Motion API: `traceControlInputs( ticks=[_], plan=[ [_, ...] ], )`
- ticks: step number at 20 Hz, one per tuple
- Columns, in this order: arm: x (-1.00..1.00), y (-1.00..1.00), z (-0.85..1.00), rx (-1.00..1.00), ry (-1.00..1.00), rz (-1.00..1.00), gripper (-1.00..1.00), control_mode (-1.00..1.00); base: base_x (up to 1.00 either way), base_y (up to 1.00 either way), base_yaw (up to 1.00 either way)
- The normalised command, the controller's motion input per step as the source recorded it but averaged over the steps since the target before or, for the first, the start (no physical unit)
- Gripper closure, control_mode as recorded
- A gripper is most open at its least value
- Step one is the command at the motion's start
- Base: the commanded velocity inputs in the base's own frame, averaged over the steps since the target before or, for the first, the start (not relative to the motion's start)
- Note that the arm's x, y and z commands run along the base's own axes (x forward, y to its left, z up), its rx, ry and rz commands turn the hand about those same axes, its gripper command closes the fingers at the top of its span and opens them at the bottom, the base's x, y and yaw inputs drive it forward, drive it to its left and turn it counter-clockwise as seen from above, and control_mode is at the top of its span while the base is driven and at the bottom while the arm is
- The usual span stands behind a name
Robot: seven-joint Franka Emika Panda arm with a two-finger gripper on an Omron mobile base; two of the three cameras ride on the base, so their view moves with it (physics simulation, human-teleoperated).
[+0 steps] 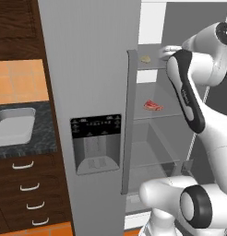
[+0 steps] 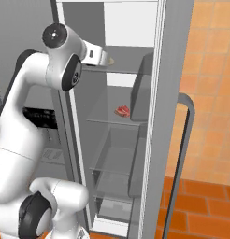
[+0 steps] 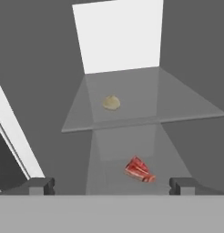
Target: Place one garlic and one steak in each tupperware on the nearby counter, to pack two identical lunches.
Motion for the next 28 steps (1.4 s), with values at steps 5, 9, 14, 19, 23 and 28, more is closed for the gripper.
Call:
traceControlInputs(
  ticks=[5,9,14,19,23,28],
  plan=[
    [0.19,0.0,-0.02,0.06,0.0,0.12,-1.0,-1.0,0.0,0.0,0.0],
    [0.21,-0.03,-0.05,0.0,0.0,0.16,-1.0,-1.0,0.0,0.0,0.0],
    [0.29,-0.02,-0.11,-0.01,-0.05,0.09,-1.0,-1.0,0.0,0.0,0.0],
    [0.38,0.0,-0.1,-0.02,0.0,0.01,-1.0,-1.0,0.0,0.0,0.0],
    [0.42,0.0,0.0,0.0,0.04,0.0,-1.0,-1.0,0.0,0.0,0.0],
    [0.46,0.0,-0.01,-0.02,0.03,0.0,-1.0,-1.0,0.0,0.0,0.0]
  ],
)
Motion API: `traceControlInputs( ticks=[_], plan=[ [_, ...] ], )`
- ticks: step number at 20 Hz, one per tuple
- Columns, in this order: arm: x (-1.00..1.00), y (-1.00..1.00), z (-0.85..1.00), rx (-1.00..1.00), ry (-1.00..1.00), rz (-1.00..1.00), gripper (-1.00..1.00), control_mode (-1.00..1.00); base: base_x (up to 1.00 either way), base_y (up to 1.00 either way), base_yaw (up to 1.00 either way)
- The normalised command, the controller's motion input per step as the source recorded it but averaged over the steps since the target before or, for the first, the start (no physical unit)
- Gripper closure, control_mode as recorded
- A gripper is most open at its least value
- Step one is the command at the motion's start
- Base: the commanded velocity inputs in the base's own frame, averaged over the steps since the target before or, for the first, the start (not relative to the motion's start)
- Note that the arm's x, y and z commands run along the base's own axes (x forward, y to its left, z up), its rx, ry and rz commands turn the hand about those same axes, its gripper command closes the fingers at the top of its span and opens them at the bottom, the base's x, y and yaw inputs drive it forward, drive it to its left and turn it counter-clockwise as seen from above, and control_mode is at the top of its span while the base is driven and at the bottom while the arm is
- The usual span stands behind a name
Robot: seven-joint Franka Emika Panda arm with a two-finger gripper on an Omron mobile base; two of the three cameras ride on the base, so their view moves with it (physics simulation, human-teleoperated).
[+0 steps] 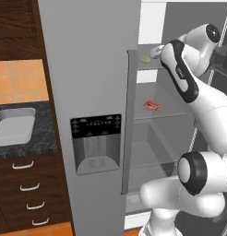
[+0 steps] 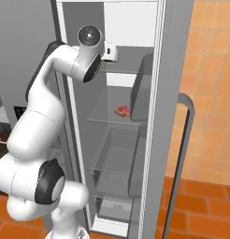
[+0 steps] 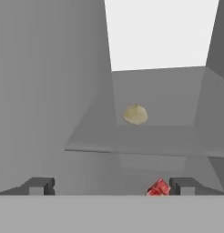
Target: Place one garlic and one steak in each tupperware on the nearby counter, to pack two identical lunches.
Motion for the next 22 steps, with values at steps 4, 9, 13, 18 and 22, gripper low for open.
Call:
traceControlInputs(
  ticks=[4,9,13,18,22],
  plan=[
    [0.49,0.0,-0.02,0.0,0.02,0.0,-1.0,-1.0,0.0,0.0,0.0],
    [0.42,0.0,-0.22,-0.02,0.01,0.0,-1.0,-1.0,0.0,0.0,0.0],
    [0.39,0.0,-0.22,-0.07,0.05,0.0,-1.0,-1.0,0.0,0.0,0.0],
    [0.45,0.0,-0.12,-0.03,0.0,0.0,-1.0,-1.0,0.0,0.0,0.0],
    [0.46,0.0,-0.04,0.0,0.0,0.0,-1.0,-1.0,0.0,0.0,0.0]
  ],
)
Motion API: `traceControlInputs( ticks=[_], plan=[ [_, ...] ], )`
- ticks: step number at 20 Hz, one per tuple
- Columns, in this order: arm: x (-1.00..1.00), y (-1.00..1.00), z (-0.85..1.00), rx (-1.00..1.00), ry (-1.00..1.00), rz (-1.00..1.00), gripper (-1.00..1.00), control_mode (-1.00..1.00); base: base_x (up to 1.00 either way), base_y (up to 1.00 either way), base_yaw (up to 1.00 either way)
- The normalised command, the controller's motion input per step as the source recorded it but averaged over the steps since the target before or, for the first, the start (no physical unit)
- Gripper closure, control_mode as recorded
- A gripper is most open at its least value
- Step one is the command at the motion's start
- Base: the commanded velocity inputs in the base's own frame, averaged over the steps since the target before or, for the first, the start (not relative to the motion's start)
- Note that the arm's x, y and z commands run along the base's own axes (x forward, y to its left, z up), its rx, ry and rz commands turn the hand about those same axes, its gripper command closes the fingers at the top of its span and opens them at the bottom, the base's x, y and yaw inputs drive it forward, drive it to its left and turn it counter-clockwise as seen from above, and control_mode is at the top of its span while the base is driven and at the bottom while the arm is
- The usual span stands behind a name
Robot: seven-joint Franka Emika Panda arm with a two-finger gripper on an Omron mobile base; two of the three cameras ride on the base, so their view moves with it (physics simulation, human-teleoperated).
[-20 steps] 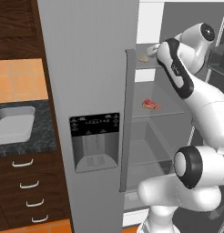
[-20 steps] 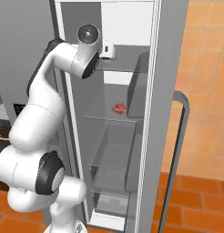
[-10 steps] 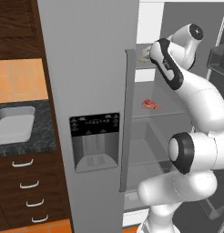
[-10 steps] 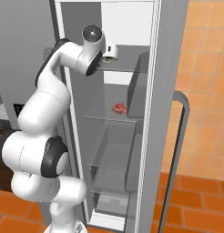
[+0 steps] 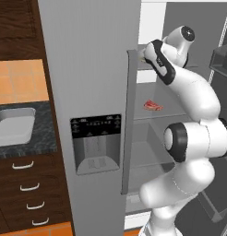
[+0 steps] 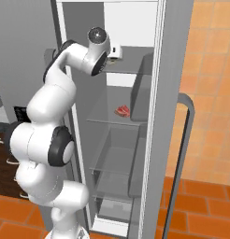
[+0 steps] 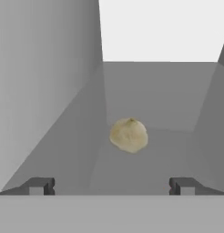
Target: Place one garlic and one steak in each tupperware on the nearby counter, to pack two identical lunches.
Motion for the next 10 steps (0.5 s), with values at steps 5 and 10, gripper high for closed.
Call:
traceControlInputs(
  ticks=[5,10],
  plan=[
    [0.41,0.0,-0.08,0.0,0.0,0.0,-1.0,-1.0,0.0,0.0,0.0],
    [0.28,0.0,-0.08,0.0,0.02,0.0,-1.0,-1.0,0.0,0.0,0.0]
  ],
)
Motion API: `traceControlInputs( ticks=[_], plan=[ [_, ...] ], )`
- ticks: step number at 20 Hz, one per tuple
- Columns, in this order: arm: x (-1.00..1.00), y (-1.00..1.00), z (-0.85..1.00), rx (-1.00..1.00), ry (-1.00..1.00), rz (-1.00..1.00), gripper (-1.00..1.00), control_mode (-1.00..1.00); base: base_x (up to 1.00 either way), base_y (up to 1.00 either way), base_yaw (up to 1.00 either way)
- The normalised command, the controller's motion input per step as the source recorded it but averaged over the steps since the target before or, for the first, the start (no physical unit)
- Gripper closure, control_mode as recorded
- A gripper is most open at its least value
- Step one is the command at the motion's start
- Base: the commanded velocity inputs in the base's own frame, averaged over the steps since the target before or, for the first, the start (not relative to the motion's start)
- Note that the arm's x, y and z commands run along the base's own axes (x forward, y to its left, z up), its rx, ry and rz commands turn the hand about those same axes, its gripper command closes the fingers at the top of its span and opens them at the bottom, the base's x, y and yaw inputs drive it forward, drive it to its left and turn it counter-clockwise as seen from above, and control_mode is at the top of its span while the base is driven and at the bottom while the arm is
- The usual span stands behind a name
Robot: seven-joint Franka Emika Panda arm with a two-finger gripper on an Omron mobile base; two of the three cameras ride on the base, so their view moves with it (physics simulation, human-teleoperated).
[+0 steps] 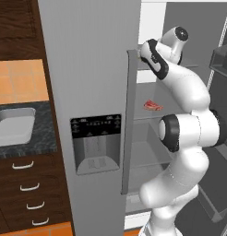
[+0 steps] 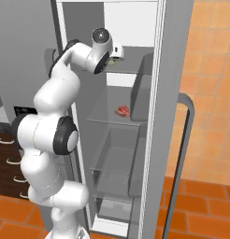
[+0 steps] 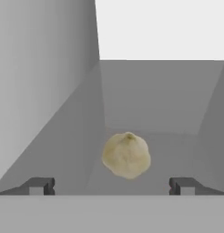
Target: Place one garlic and one steak in each tupperware on the nearby counter, to pack two identical lunches.
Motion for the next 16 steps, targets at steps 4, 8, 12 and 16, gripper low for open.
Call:
traceControlInputs(
  ticks=[4,8,12,16],
  plan=[
    [0.23,0.0,-0.11,0.0,0.04,0.0,-1.0,-1.0,0.0,0.0,0.0],
    [0.21,0.0,-0.08,0.0,0.03,0.0,-1.0,-1.0,0.0,0.0,0.0],
    [0.22,0.0,-0.09,0.0,0.03,0.0,-1.0,-1.0,0.0,0.0,0.0],
    [0.21,0.0,-0.11,0.0,0.02,0.0,-1.0,-1.0,0.0,0.0,0.0]
  ],
)
